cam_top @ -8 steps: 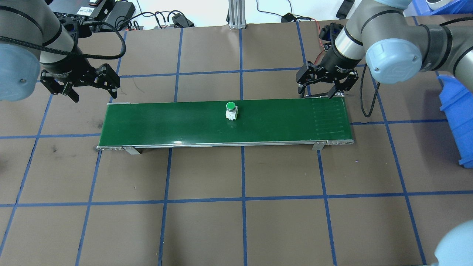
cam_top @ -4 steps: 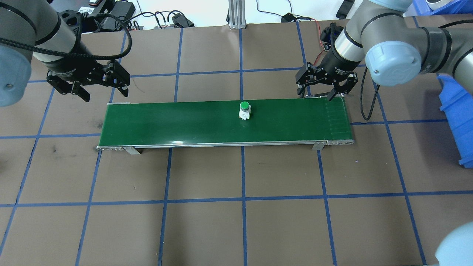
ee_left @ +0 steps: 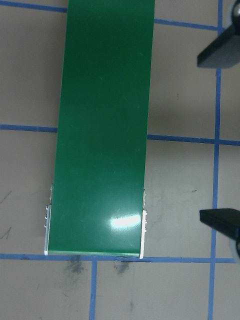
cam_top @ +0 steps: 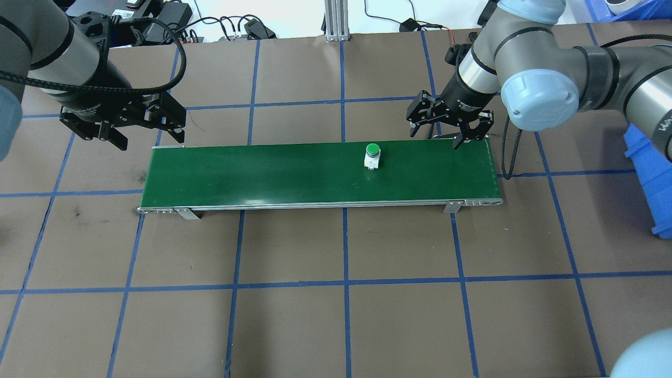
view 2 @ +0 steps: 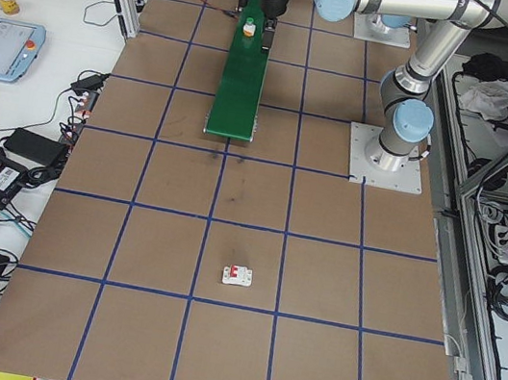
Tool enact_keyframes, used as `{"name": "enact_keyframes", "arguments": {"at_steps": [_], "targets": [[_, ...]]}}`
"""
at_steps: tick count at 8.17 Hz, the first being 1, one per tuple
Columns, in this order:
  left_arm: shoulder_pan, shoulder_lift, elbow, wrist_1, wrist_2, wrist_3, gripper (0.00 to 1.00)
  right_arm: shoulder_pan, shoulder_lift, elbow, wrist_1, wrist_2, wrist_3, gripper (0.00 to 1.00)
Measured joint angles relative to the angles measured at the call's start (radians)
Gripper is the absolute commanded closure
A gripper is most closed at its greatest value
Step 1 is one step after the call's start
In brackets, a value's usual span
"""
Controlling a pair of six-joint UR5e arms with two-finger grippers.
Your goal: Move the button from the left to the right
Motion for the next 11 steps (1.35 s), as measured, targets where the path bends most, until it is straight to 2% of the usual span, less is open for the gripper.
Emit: {"name": "enact_keyframes", "arguments": {"at_steps": [4, 6, 8, 9, 11], "targets": [[0.01, -0.016, -0.001, -0.003, 0.022, 0.004, 0.0, 0.066, 0.013, 0.0, -0.048, -0.018, 0.048, 0.02], [0.011, -0.014, -0.001, -0.003, 0.047, 0.004, 0.0, 0.068, 0.052, -0.001, -0.074, -0.069, 0.047, 0.06], [0.011, -0.012, 0.0, -0.003, 0.052, 0.003, 0.0, 0.068, 0.094, -0.01, -0.094, -0.113, 0.05, 0.64], [0.011, -0.012, 0.0, -0.002, 0.053, 0.003, 0.0, 0.068, 0.103, -0.014, -0.097, -0.147, 0.04, 0.76], [0.011, -0.013, -0.002, 0.003, 0.052, 0.002, 0.0, 0.067, 0.111, -0.016, -0.096, -0.222, 0.005, 0.82]]}}
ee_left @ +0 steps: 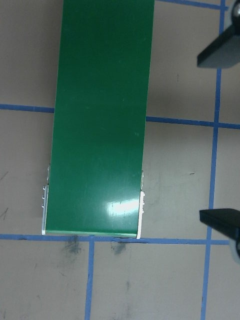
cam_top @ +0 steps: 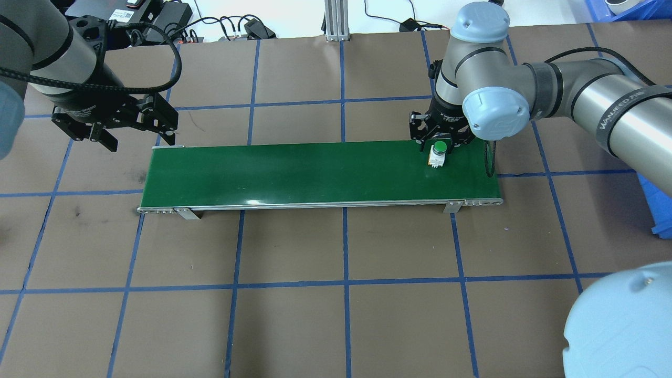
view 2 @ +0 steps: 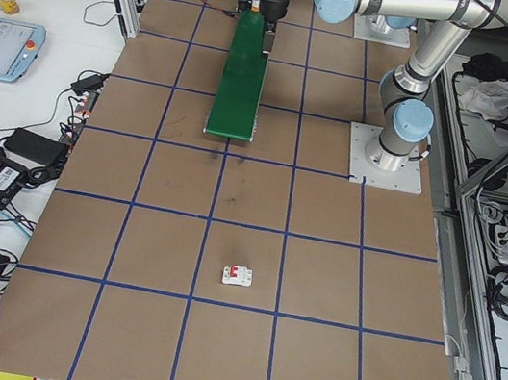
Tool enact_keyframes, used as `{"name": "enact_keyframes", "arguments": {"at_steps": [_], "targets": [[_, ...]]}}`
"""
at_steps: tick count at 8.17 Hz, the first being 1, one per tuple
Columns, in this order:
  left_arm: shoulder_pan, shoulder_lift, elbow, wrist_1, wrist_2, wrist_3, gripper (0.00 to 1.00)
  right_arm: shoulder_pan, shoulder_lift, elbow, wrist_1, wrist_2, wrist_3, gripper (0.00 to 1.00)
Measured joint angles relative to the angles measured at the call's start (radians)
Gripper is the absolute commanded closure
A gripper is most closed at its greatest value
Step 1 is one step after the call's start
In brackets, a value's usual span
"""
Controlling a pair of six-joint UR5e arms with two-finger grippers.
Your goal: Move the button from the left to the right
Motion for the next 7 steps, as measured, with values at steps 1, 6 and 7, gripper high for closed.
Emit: {"name": "enact_keyframes", "arguments": {"at_steps": [1, 6, 7], "targets": [[0.0, 0.0, 0.0, 0.002, 0.0, 0.0, 0.0, 0.0, 0.001, 0.0, 0.003, -0.015, -0.017, 0.82], [0.001, 0.004, 0.001, 0.01, -0.003, 0.0, 0.0, -0.055, -0.009, -0.103, 0.099, -0.05, -0.302, 0.77], [0.001, 0.001, 0.001, 0.011, -0.003, 0.0, 0.0, -0.084, -0.019, -0.134, 0.128, -0.058, -0.386, 0.77]]}}
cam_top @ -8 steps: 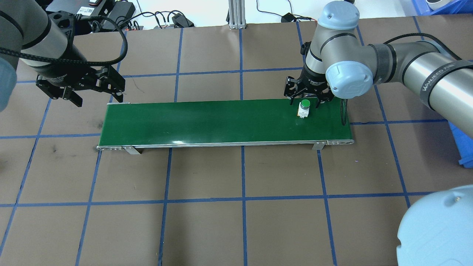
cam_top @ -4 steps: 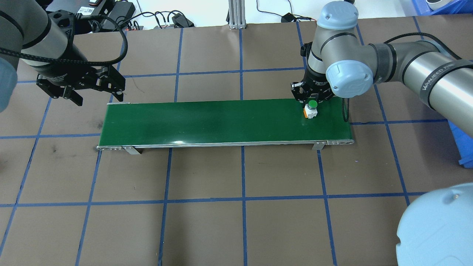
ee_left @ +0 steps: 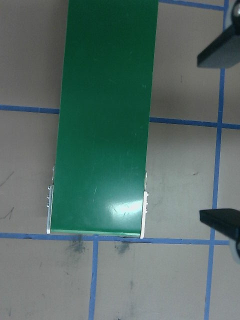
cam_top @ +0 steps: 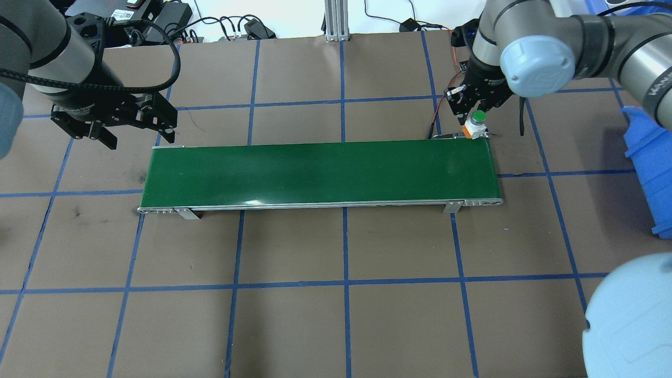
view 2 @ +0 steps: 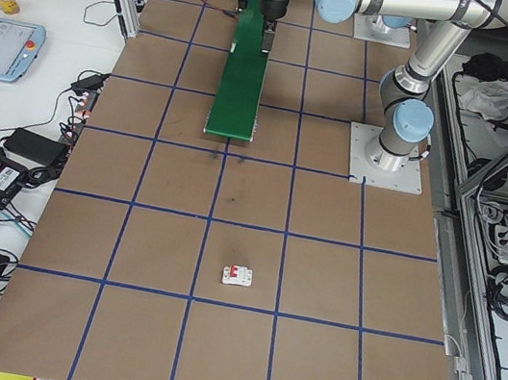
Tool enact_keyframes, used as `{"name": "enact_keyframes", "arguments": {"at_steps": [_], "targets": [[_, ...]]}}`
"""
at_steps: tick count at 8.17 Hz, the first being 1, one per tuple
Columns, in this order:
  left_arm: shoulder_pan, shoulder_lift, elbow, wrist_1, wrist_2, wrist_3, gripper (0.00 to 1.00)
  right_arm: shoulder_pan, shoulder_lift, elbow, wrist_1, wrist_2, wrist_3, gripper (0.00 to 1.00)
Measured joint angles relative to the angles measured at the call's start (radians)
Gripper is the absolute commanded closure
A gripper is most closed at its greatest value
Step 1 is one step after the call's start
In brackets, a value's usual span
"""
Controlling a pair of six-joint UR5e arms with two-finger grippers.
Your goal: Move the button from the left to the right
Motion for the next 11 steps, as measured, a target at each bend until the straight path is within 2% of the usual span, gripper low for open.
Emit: {"name": "enact_keyframes", "arguments": {"at_steps": [3, 5, 7, 8, 9, 11], "targets": [[0.0, -0.003, 0.0, 0.001, 0.001, 0.004, 0.0, -0.179, -0.069, -0.022, 0.044, -0.028, -0.397, 0.78], [0.0, -0.003, -0.001, 0.001, 0.001, 0.004, 0.0, -0.303, -0.098, -0.022, 0.04, -0.064, -0.683, 0.77], [0.0, -0.003, -0.002, 0.001, 0.001, 0.005, 0.0, -0.43, -0.105, -0.022, 0.009, -0.068, -1.026, 0.75], [0.0, -0.002, -0.002, 0.001, 0.002, 0.005, 0.0, -0.488, -0.104, -0.021, -0.019, -0.063, -1.229, 0.73], [0.001, -0.001, -0.002, 0.001, 0.002, 0.005, 0.0, -0.539, -0.103, -0.02, -0.043, -0.054, -1.402, 0.65], [0.001, 0.0, -0.003, 0.001, 0.003, 0.007, 0.0, -0.662, -0.081, -0.016, -0.069, 0.02, -1.71, 0.62]]}}
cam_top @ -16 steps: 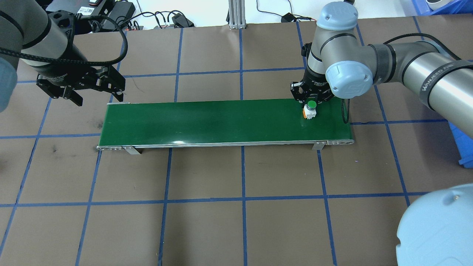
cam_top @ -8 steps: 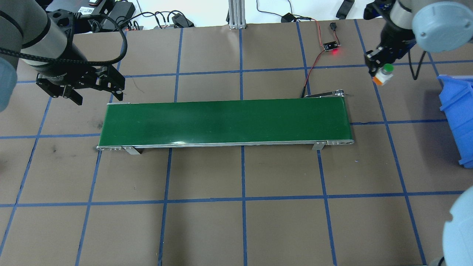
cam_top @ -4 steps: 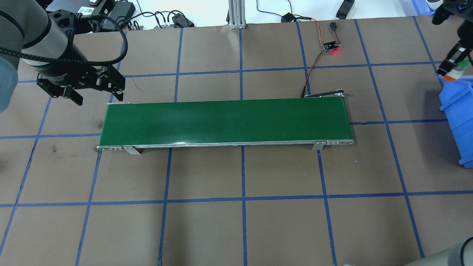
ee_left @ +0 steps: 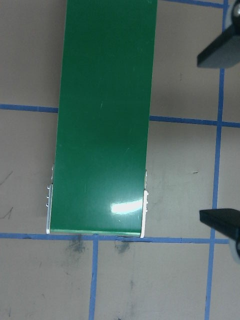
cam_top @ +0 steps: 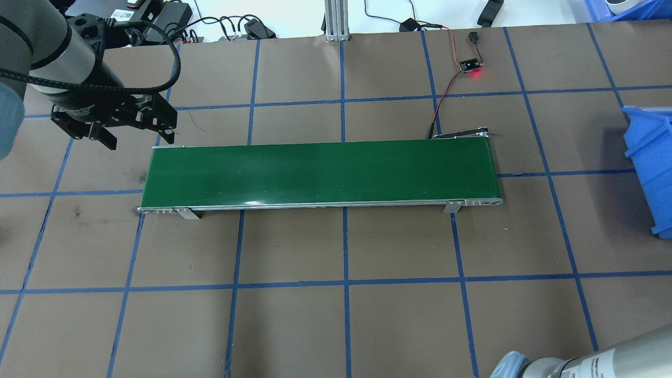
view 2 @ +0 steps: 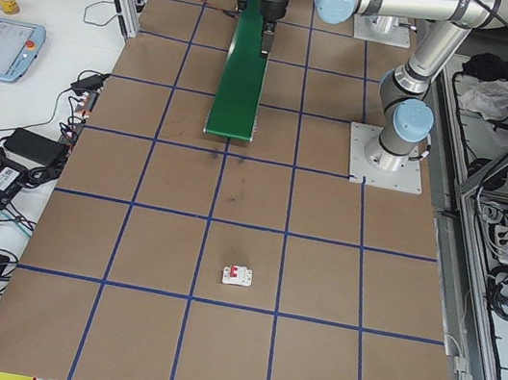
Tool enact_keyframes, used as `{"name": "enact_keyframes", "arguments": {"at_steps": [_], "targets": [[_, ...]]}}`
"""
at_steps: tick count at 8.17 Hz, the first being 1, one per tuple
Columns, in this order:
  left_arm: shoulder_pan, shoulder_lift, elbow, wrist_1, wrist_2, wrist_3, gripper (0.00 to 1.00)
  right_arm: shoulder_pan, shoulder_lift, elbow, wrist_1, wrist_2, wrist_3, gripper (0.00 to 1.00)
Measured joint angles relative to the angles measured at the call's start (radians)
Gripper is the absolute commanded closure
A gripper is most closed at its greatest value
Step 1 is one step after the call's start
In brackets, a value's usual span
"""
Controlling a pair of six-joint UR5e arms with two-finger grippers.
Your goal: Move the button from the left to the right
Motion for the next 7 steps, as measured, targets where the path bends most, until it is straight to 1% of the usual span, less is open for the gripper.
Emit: {"name": "enact_keyframes", "arguments": {"at_steps": [1, 2, 3, 4, 5, 6, 7], "targets": [[0.0, 0.0, 0.0, 0.0, 0.0, 0.0, 0.0, -0.062, 0.038, 0.003, -0.008, 0.029, -0.151, 0.61], [-0.001, -0.001, -0.001, 0.0, 0.0, 0.0, 0.0, -0.107, 0.083, 0.006, -0.031, 0.042, -0.273, 0.59], [-0.001, -0.001, -0.001, 0.0, 0.0, 0.0, 0.0, -0.13, 0.115, 0.017, -0.058, 0.037, -0.341, 0.57], [-0.001, -0.001, -0.001, 0.0, -0.001, 0.0, 0.0, -0.144, 0.137, 0.045, -0.089, 0.021, -0.37, 0.54], [-0.001, -0.001, -0.001, 0.0, -0.001, 0.0, 0.0, -0.153, 0.151, 0.079, -0.144, 0.009, -0.391, 0.53], [-0.001, -0.001, -0.001, 0.0, -0.001, 0.0, 0.0, -0.156, 0.161, 0.108, -0.187, 0.006, -0.409, 0.46], [-0.001, -0.001, -0.001, 0.0, -0.001, 0.0, 0.0, -0.158, 0.178, 0.124, -0.211, 0.008, -0.426, 0.22]]}}
